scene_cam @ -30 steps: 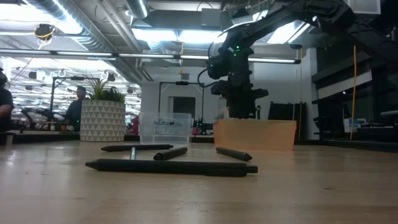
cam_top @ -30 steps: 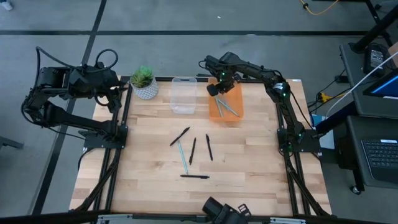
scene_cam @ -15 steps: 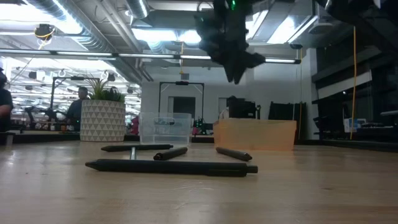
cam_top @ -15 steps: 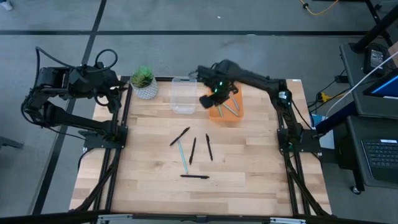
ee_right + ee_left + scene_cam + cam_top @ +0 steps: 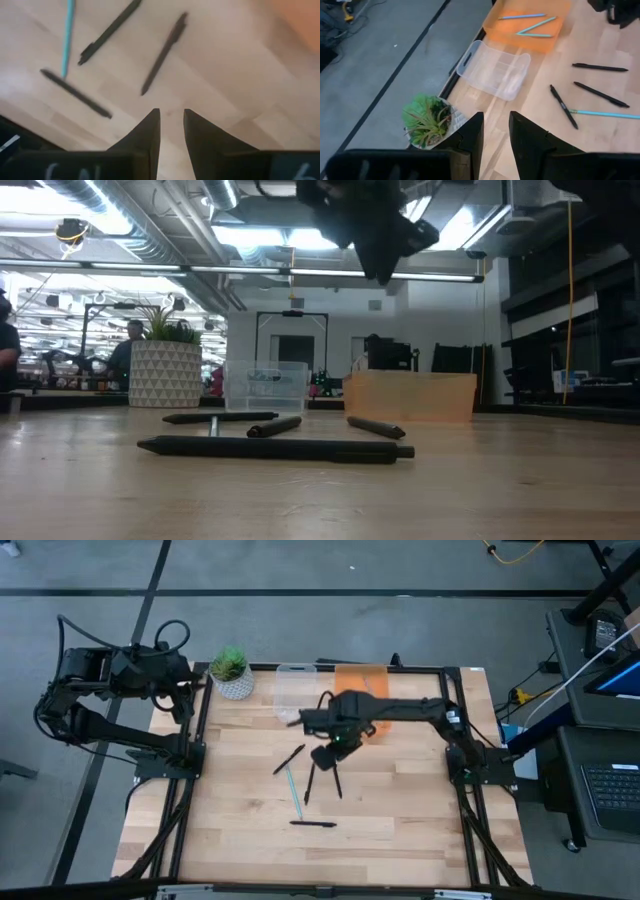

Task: Sort pens & pencils
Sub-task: Put the light green pencil into the orange bin

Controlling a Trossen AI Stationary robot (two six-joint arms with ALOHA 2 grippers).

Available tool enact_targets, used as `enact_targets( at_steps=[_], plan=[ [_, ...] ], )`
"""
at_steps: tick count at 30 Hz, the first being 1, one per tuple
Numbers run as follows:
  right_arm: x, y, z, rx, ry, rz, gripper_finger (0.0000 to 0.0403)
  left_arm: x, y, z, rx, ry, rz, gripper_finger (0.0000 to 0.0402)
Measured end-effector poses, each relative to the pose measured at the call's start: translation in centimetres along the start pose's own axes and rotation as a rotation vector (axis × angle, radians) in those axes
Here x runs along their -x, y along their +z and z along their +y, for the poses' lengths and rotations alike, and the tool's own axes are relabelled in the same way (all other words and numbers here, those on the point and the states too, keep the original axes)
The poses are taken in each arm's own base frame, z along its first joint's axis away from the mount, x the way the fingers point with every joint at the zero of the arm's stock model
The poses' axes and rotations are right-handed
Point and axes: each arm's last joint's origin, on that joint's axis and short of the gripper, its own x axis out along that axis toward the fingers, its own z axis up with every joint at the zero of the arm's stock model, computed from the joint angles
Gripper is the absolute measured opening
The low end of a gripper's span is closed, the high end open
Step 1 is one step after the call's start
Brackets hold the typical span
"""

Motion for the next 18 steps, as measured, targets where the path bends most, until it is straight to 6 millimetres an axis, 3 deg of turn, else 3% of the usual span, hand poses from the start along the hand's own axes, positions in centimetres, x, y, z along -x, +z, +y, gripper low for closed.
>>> enact_targets(
  at_steps=[9, 18],
  plan=[
    [-0.6, -2.5, 3.4, -0.004, 0.106, -0.053, 0.0087, 0.0, 0.0, -0.1, 0.0, -0.039, 0.005, 0.0086],
    [-1.5, -1.4, 5.4, -0.083, 0.245, -0.138, 0.0087, 0.0, 0.0, -0.1, 0.0, -0.039, 0.005, 0.0086]
  ],
)
